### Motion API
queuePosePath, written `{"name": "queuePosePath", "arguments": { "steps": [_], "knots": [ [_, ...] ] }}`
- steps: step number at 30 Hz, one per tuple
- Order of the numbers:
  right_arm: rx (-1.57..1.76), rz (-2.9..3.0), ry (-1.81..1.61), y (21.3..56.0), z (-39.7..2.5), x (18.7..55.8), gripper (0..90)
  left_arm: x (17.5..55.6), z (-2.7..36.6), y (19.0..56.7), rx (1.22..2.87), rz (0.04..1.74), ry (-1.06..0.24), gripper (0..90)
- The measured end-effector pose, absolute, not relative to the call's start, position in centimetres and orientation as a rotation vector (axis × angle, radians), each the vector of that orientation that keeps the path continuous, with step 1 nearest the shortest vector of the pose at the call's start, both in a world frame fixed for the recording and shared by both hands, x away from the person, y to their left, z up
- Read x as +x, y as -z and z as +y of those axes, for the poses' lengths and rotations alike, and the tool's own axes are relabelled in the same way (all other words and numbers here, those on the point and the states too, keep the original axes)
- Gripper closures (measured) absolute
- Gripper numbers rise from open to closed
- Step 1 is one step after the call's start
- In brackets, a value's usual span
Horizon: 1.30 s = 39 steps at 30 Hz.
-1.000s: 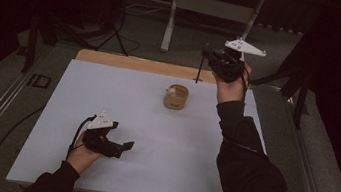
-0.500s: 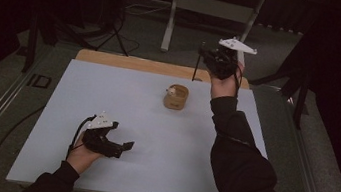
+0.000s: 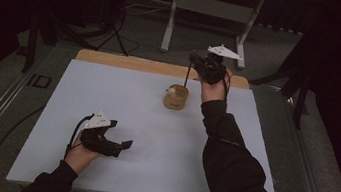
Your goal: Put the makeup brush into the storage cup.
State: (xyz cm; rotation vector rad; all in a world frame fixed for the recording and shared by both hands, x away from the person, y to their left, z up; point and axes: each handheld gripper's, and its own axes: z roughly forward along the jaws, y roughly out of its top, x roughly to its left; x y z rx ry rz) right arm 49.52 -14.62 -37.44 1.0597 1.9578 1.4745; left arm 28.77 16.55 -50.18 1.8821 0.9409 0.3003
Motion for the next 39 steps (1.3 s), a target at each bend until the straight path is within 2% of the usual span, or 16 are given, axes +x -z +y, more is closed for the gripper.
{"name": "queuePosePath", "arguments": {
  "steps": [22,39],
  "knots": [
    [1.134,2.018,-1.406,42.3,-14.0,50.2,85.7,28.8,16.4,50.4,1.885,0.936,-0.285,3.9],
    [1.133,2.066,-1.371,44.0,-13.7,50.1,85.5,28.8,16.5,50.3,1.867,0.946,-0.268,3.9]
  ]
}}
